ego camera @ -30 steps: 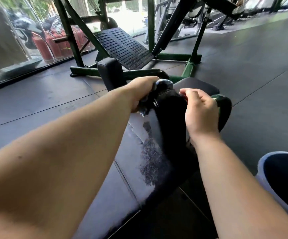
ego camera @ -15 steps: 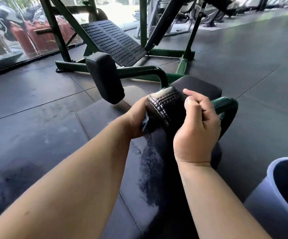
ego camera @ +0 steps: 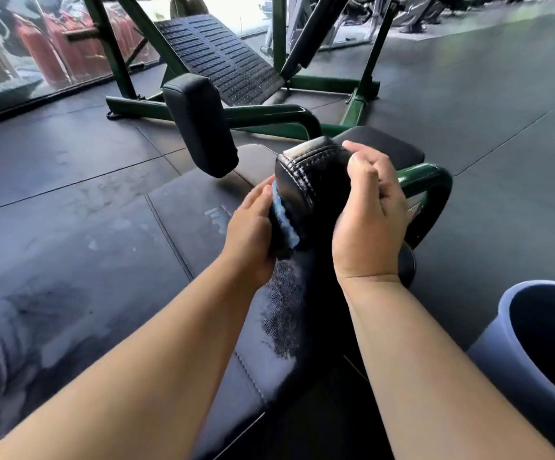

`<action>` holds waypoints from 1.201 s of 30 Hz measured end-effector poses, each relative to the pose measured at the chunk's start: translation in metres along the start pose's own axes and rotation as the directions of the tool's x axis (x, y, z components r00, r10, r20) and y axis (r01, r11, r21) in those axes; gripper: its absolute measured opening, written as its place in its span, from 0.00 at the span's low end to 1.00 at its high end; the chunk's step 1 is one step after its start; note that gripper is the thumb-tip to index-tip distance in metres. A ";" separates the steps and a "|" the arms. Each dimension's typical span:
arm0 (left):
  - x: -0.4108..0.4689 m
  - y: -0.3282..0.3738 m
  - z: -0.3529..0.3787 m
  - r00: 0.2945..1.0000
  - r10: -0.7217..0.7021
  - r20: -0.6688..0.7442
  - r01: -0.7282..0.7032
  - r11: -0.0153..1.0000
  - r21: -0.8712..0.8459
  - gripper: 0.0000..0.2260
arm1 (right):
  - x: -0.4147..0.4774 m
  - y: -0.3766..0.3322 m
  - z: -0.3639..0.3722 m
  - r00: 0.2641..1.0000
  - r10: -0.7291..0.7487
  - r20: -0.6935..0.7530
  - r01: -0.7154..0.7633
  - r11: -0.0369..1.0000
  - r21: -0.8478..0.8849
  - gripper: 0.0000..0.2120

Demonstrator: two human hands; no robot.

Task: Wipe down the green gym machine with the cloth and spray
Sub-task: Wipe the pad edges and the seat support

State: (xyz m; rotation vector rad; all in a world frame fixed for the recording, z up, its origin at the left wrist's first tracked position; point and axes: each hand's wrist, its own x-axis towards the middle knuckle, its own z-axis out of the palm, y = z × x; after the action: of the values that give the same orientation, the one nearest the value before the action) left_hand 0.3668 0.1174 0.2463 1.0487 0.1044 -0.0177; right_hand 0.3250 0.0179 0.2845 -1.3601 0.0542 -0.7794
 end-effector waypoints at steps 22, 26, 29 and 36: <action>-0.075 0.032 0.032 0.513 0.701 0.495 -0.731 0.055 0.680 0.07 | -0.083 -0.010 -0.056 0.884 0.465 0.048 -0.454 0.833 0.317 0.10; -0.078 0.038 0.026 0.723 0.538 0.433 -0.690 0.583 0.429 0.13 | -0.062 -0.029 -0.045 0.991 0.074 -0.115 -0.065 0.995 0.080 0.14; -0.067 0.046 0.028 0.800 0.480 0.361 -0.600 0.644 0.475 0.12 | -0.039 -0.036 -0.030 0.937 -0.316 -0.148 0.284 0.937 -0.206 0.07; -0.072 0.055 0.034 0.962 0.158 0.221 -0.238 0.883 0.405 0.16 | -0.055 0.006 -0.024 0.940 -0.316 -0.130 0.263 0.911 -0.317 0.09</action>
State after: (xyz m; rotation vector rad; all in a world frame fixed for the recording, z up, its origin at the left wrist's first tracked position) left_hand 0.3009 0.1125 0.3172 1.4915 -0.1844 0.0529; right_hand 0.2754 0.0262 0.2512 -1.5994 0.1146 -1.1824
